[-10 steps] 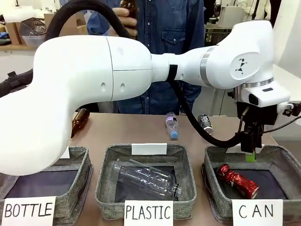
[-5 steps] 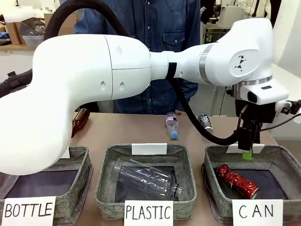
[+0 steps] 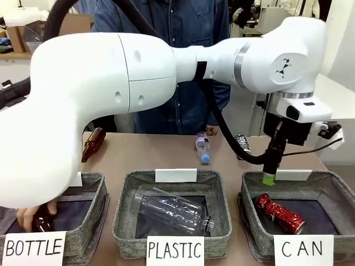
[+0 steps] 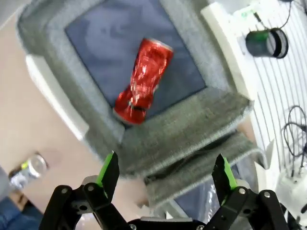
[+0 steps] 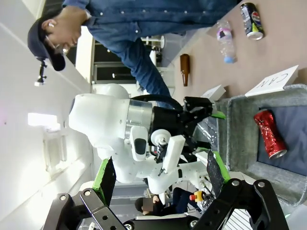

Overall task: Sort the can waste into the basket.
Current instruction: Pick up the can waste from the table and place it in the right Fabric basket.

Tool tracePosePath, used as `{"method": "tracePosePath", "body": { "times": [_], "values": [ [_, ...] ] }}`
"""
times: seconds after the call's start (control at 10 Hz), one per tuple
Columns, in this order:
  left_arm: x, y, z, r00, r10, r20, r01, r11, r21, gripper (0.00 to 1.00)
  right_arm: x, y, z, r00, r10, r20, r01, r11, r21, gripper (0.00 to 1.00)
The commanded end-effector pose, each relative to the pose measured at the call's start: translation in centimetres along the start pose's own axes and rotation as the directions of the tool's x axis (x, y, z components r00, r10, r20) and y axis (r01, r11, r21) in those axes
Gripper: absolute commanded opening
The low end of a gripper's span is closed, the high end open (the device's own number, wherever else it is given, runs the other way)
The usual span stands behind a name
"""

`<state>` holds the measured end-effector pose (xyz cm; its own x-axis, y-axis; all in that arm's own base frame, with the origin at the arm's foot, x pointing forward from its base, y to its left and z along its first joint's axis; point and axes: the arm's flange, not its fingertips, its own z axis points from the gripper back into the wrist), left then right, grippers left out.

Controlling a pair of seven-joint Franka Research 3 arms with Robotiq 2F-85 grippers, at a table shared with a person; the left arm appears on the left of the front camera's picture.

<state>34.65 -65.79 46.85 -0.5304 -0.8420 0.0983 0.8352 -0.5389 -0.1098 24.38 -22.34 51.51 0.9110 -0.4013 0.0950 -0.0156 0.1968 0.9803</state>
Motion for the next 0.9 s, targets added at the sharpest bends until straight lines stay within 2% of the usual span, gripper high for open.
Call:
{"method": "tracePosePath", "body": {
  "times": [0.0, 0.2, 0.5, 0.8],
  "values": [
    [-0.4, -0.7, 1.9, 0.995, 0.076, -0.065, -0.074, 0.997, 0.035, 1.00, 0.1, 0.1, -0.3, 1.000, 0.005, 0.020, -0.005, 1.000, 0.007, 1.00],
    [-1.8, -1.2, 2.2, 0.990, 0.107, -0.094, -0.102, 0.993, 0.051, 1.00, 0.1, 0.1, -0.3, 1.000, 0.005, 0.020, -0.005, 1.000, 0.007, 1.00],
    [-3.9, -1.5, 2.8, 0.987, 0.140, -0.081, -0.136, 0.989, 0.057, 1.00, 0.1, 0.1, -0.3, 1.000, 0.005, 0.020, -0.005, 1.000, 0.007, 1.00],
    [-6.4, -2.7, 4.1, 0.970, 0.217, -0.111, -0.212, 0.976, 0.053, 1.00, 0.1, 0.1, -0.3, 1.000, 0.005, 0.020, -0.005, 1.000, 0.007, 1.00]
  ]
}}
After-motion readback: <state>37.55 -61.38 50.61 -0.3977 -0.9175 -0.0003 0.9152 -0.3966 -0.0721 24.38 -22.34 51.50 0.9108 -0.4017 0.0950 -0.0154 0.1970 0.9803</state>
